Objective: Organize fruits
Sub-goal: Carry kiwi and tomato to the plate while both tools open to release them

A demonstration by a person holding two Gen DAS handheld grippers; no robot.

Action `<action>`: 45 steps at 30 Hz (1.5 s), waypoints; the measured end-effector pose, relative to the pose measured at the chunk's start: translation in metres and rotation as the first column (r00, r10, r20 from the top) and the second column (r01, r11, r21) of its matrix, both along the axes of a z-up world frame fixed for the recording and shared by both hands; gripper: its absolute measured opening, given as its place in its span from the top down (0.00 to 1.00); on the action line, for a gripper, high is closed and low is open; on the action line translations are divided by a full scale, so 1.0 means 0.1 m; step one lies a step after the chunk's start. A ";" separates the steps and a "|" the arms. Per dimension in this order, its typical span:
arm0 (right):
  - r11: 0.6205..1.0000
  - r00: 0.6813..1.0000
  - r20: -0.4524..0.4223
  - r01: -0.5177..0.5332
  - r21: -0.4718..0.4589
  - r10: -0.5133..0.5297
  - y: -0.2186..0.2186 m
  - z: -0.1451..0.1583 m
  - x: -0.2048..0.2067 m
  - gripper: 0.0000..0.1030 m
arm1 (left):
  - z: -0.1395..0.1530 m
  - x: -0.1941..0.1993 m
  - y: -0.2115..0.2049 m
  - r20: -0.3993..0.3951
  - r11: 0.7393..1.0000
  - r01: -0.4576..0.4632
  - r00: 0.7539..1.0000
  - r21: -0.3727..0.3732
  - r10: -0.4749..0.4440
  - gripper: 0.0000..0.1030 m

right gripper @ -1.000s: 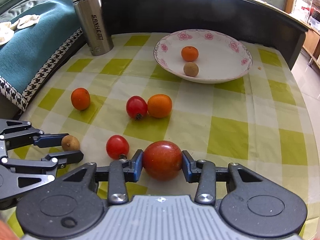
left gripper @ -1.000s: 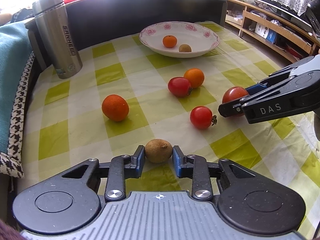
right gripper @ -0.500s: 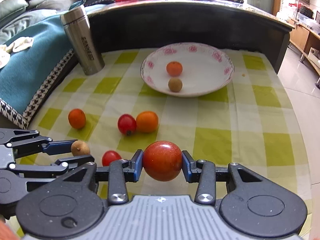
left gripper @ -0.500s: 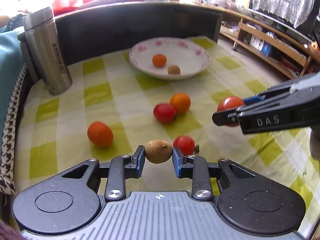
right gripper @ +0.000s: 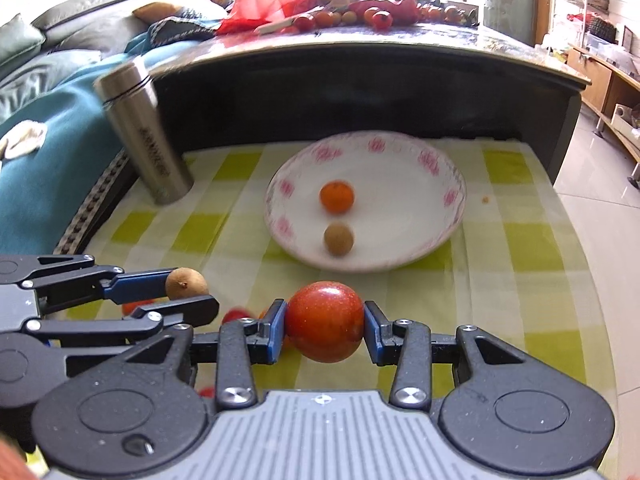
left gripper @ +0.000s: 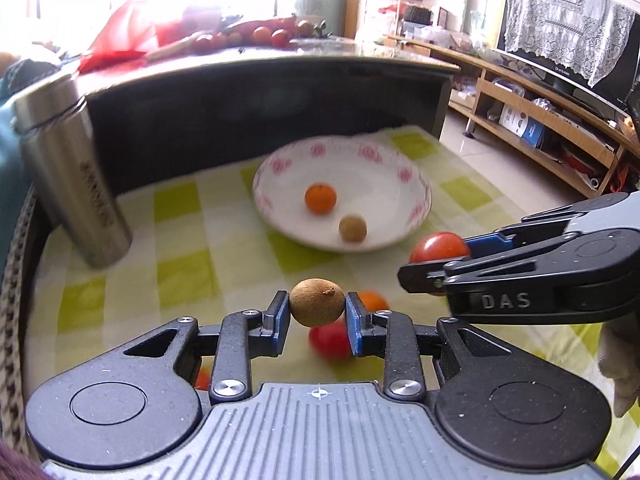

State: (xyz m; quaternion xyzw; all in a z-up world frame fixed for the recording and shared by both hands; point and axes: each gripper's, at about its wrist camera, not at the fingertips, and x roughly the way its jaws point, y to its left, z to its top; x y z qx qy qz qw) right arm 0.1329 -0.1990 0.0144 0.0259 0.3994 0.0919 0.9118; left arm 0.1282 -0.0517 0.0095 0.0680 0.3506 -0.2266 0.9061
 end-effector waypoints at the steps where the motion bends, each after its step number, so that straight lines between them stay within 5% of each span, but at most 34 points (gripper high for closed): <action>1: 1.000 1.000 0.004 0.007 0.005 -0.007 -0.02 0.01 0.05 0.56 | 0.01 0.04 -0.03 0.006 1.000 0.005 1.000 0.000 -0.005 0.64; 17: 0.999 0.999 0.034 0.038 -0.005 -0.037 -0.21 -0.13 0.59 0.56 | -0.12 0.58 -0.25 0.024 1.000 0.011 1.000 0.007 -0.011 0.64; 33: 0.999 0.999 0.037 0.031 -0.021 -0.030 -0.24 -0.33 0.81 0.56 | -0.23 0.73 -0.30 0.053 0.999 0.015 0.998 0.030 -0.016 0.64; 45: 0.999 0.998 0.040 0.046 -0.001 -0.046 -0.29 -0.31 0.82 0.55 | -0.22 0.75 -0.26 0.044 1.000 -0.002 0.999 0.020 0.001 0.54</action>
